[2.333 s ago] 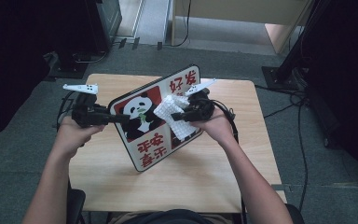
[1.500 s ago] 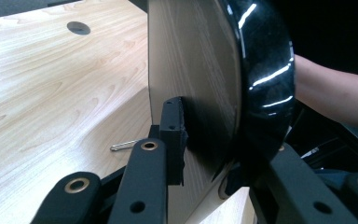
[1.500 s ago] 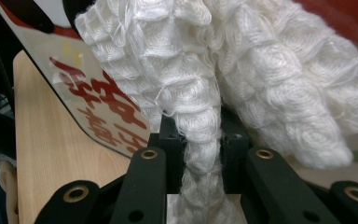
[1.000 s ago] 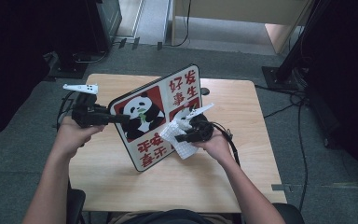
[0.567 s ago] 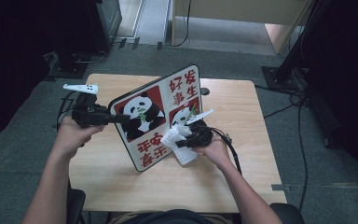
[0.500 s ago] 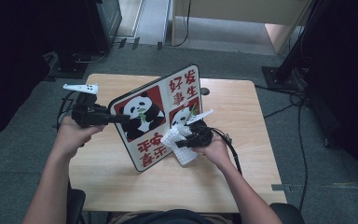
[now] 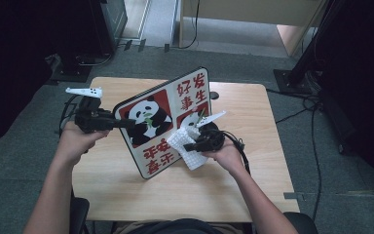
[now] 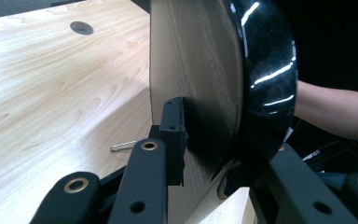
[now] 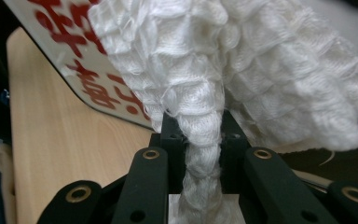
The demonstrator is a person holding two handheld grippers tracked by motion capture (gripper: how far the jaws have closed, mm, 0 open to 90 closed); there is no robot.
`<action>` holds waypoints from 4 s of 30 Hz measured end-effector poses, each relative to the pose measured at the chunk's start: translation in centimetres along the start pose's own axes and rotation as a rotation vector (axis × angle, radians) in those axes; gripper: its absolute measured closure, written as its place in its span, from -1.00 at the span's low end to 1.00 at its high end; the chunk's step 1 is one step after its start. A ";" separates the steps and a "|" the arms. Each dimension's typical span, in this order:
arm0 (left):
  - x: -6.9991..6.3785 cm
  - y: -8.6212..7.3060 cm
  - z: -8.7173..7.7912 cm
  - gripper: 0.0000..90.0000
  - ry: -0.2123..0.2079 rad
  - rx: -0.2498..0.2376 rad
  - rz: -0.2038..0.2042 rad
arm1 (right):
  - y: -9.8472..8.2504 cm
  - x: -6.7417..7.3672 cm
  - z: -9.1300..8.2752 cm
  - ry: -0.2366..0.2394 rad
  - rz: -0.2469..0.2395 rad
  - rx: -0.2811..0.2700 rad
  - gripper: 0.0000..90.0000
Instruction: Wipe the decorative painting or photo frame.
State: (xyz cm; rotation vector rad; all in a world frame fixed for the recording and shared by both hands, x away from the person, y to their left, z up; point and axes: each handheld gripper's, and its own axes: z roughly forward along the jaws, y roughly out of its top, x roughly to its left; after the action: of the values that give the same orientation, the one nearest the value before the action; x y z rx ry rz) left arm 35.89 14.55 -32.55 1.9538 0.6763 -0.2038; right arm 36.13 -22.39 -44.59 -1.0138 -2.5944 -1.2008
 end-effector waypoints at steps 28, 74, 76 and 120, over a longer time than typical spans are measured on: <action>0.1 0.0 0.0 0.63 -0.006 0.003 -0.004 | 11.1 5.6 -7.3 -0.008 -0.117 -0.057 0.73; 0.2 -0.1 0.0 0.63 -0.011 0.004 0.000 | 16.0 7.2 -5.9 -0.002 -0.192 -0.066 0.71; 0.2 -0.1 0.0 0.63 -0.011 0.003 -0.001 | 15.6 6.9 -5.7 0.002 -0.186 -0.069 0.71; 0.2 -0.1 0.1 0.62 -0.012 0.002 0.001 | 8.9 4.8 -2.0 0.021 -0.161 -0.074 0.70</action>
State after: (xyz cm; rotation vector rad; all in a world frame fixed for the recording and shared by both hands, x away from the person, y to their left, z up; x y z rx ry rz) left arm 35.98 14.58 -32.76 1.9538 0.6681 -0.2156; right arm 37.53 -17.13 -35.84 -0.8125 -2.6766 -1.3451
